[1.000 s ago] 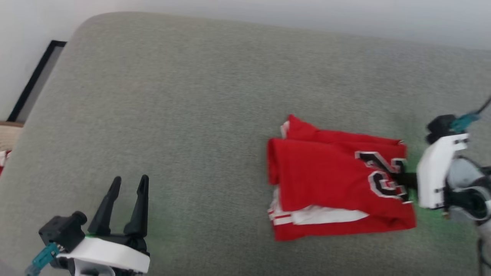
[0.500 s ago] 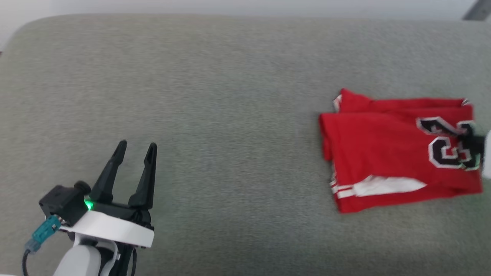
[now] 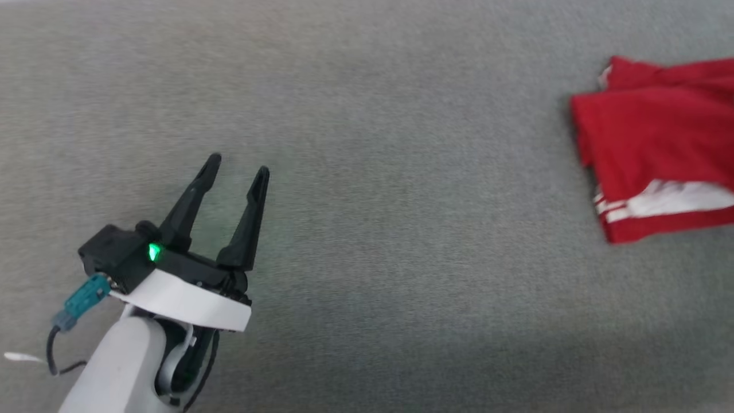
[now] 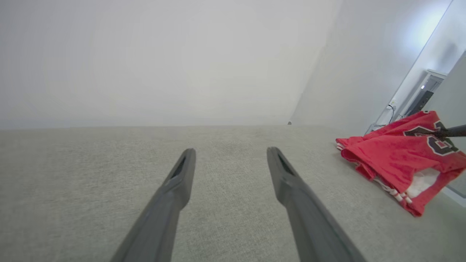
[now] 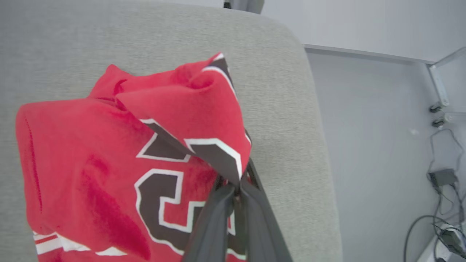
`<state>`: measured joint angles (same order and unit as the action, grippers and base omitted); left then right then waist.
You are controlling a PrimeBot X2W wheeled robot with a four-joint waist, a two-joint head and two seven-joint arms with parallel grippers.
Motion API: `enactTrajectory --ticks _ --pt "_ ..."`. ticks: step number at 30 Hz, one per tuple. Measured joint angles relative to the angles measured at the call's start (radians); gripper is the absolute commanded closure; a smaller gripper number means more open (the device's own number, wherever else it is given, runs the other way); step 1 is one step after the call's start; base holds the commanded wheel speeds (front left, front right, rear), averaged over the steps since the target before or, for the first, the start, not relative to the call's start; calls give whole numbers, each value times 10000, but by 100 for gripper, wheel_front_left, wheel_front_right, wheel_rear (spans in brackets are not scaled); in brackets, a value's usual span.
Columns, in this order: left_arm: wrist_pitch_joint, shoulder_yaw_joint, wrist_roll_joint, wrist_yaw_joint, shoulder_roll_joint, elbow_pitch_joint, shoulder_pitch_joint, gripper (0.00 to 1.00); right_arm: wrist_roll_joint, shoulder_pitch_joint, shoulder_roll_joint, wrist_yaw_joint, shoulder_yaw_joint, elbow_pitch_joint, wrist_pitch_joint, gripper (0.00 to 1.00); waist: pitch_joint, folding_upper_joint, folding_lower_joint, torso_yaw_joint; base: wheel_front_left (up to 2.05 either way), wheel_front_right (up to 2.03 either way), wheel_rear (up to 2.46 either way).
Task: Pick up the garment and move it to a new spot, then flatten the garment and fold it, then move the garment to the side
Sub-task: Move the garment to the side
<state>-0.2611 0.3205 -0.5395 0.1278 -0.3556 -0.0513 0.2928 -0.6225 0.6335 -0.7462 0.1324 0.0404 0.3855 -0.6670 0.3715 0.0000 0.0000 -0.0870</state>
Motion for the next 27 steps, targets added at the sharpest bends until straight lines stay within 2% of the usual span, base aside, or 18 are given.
enactTrajectory --ticks 9,16,20,26,27 --pt "-2 688 -4 0 -399 125 844 0 1501 666 -280 -6 -558 849 1150 100 710 0 0 -669 0 0 0" --pt "-2 1066 -63 0 -616 92 1388 0 3181 1124 -320 -4 -1145 1755 2268 100 1174 0 0 -838 0 0 0" --pt "-2 1216 -79 0 -675 77 1570 0 4130 1406 -29 -4 -1521 2291 2717 100 1346 0 0 -802 0 0 0" --pt "0 1398 -123 0 -732 17 1777 0 4711 1670 711 -6 -2046 3248 2955 100 1518 0 0 -623 0 0 0" --pt "0 1434 -142 0 -729 -2 1801 0 4846 1723 777 -6 -2088 3375 3007 94 1538 0 0 -579 0 0 0"
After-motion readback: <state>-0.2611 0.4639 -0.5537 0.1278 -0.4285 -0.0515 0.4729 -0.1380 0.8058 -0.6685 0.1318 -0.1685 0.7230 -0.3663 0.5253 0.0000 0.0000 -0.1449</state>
